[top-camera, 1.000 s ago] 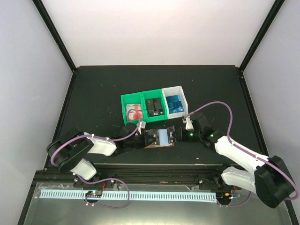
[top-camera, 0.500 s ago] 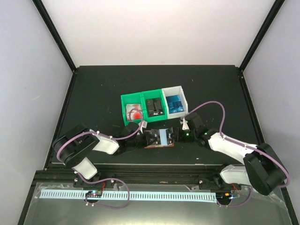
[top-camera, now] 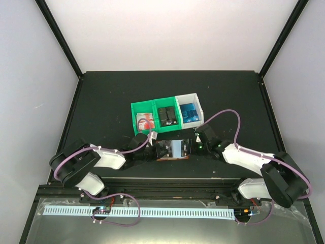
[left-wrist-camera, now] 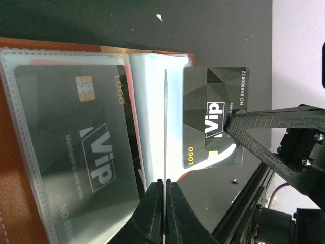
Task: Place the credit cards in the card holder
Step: Insert the credit card into the card holder.
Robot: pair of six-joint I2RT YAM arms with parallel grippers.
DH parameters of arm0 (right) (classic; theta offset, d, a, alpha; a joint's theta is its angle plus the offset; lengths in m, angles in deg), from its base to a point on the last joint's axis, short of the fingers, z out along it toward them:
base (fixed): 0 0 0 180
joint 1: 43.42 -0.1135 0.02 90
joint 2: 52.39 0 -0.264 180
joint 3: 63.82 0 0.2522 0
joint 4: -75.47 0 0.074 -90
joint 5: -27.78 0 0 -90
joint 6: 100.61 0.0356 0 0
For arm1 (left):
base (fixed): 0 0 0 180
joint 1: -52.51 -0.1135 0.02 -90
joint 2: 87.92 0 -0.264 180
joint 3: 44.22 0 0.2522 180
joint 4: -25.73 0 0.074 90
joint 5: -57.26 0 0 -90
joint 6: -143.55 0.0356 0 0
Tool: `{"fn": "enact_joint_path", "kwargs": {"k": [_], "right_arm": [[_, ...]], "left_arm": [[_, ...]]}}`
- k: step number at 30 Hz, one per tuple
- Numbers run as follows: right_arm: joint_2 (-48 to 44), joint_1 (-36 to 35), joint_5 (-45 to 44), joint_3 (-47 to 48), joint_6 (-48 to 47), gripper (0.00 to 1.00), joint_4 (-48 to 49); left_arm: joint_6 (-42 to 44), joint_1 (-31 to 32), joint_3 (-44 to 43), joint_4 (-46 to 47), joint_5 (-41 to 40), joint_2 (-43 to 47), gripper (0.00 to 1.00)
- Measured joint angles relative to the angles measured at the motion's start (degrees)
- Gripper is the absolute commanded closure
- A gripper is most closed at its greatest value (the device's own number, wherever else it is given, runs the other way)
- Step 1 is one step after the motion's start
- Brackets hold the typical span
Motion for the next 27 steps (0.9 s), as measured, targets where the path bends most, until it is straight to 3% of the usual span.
{"fn": "enact_joint_path", "kwargs": {"k": [8, 15, 27], "right_arm": [[0.4, -1.0, -2.1, 0.6, 0.5, 0.99, -0.9], [0.4, -1.0, -2.6, 0.6, 0.7, 0.99, -0.9], [0.4, -1.0, -3.2, 1.2, 0.9, 0.99, -2.1]], "left_arm": [[0.2, 0.0, -1.1, 1.4, 0.5, -4.5, 0.98], [-2.0, -0.1, -1.1, 9.5, 2.3, -10.1, 0.98], [-4.8, -0.5, -1.1, 13.8, 3.4, -11.5, 0.98]]}}
